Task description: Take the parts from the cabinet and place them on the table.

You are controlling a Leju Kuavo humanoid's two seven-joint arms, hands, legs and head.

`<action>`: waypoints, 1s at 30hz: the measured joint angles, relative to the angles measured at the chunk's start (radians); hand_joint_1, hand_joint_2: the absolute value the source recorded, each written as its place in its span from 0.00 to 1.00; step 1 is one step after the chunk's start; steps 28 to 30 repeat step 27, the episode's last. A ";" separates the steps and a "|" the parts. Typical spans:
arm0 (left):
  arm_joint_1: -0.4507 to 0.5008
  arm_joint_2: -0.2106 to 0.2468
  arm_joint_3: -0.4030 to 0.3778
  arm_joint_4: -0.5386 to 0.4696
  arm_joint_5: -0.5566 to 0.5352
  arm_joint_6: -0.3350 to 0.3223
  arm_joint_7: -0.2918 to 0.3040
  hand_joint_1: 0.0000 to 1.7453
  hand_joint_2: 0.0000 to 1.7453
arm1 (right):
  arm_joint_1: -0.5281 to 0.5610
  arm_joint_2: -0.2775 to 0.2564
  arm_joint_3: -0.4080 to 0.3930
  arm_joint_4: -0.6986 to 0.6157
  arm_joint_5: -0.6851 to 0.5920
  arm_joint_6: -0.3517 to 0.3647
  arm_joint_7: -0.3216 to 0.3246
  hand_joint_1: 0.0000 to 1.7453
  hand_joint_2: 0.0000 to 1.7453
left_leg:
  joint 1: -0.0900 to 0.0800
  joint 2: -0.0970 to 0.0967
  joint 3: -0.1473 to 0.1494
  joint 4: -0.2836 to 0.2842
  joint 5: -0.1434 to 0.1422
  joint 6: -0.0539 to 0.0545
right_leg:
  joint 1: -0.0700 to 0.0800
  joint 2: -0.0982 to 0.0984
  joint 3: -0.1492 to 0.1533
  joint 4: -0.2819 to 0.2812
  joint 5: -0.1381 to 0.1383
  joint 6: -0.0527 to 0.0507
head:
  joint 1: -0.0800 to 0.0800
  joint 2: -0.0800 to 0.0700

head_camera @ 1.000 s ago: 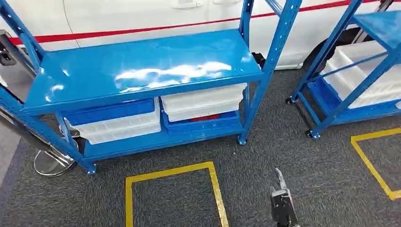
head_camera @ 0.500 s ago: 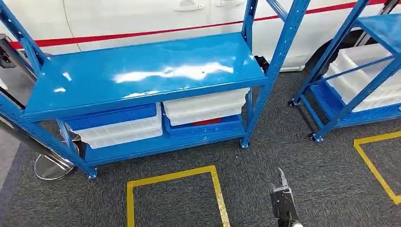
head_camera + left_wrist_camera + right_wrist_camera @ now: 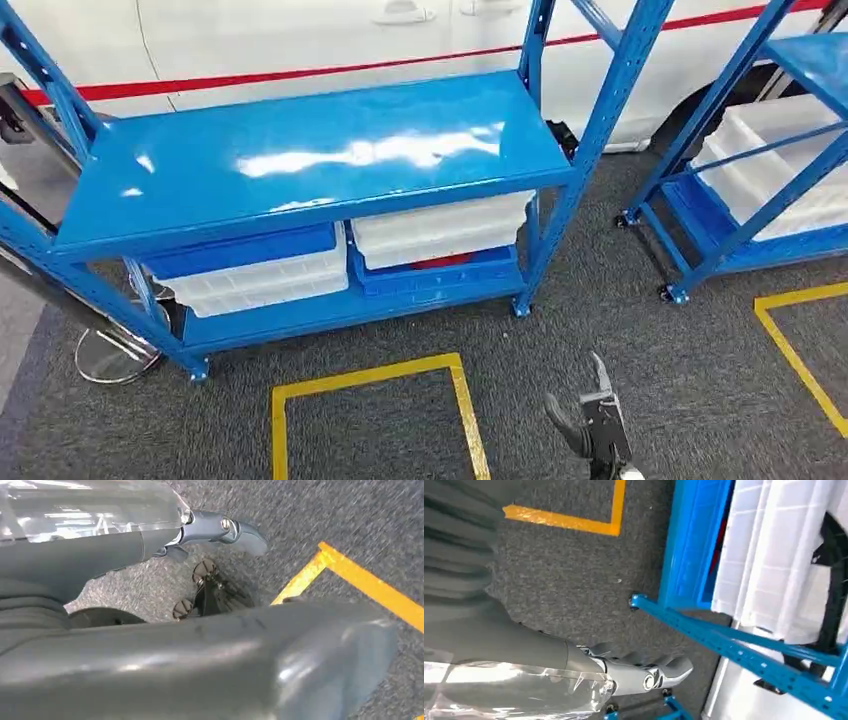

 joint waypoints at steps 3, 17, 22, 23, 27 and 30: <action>-0.001 0.002 -0.002 0.000 -0.005 -0.002 0.000 0.00 0.00 | -0.001 0.001 0.000 0.000 0.001 0.003 -0.002 0.00 1.00 | -0.001 0.000 -0.016 0.058 -0.042 -0.017 | -0.015 -0.001 0.017 -0.022 0.003 -0.016 | 0.000 0.000; 0.001 0.006 -0.024 0.000 -0.023 -0.016 0.009 0.00 0.00 | 0.007 0.003 -0.029 0.000 0.006 0.016 0.005 0.00 1.00 | 0.012 0.001 -0.034 0.011 0.025 -0.013 | -0.012 0.000 0.058 -0.023 -0.038 0.010 | 0.000 0.000; 0.004 0.009 -0.034 -0.001 -0.028 -0.017 0.012 0.00 0.00 | 0.019 0.004 -0.053 0.002 0.023 0.027 0.004 0.00 1.00 | 0.010 0.000 0.010 -0.011 0.006 0.030 | -0.020 0.001 -0.074 0.234 -0.136 0.038 | 0.001 0.000; 0.005 0.009 -0.034 -0.001 -0.028 -0.017 0.012 0.00 0.00 | 0.023 0.004 -0.054 0.004 0.023 0.030 0.002 0.00 1.00 | 0.010 -0.001 0.015 -0.010 0.001 0.030 | -0.020 0.001 -0.112 0.281 -0.145 0.039 | 0.001 0.000; 0.010 0.009 -0.034 -0.001 -0.017 -0.024 0.010 0.00 0.00 | 0.025 0.005 -0.054 0.013 0.038 0.032 -0.011 0.00 1.00 | 0.010 -0.005 0.063 -0.010 -0.032 0.020 | -0.021 0.000 -0.078 0.102 0.012 0.037 | 0.001 0.000; 0.010 0.009 -0.034 -0.001 -0.017 -0.024 0.010 0.00 0.00 | 0.025 0.005 -0.054 0.013 0.038 0.032 -0.011 0.00 1.00 | 0.010 -0.005 0.063 -0.010 -0.032 0.020 | -0.021 0.000 -0.078 0.102 0.012 0.037 | 0.001 0.000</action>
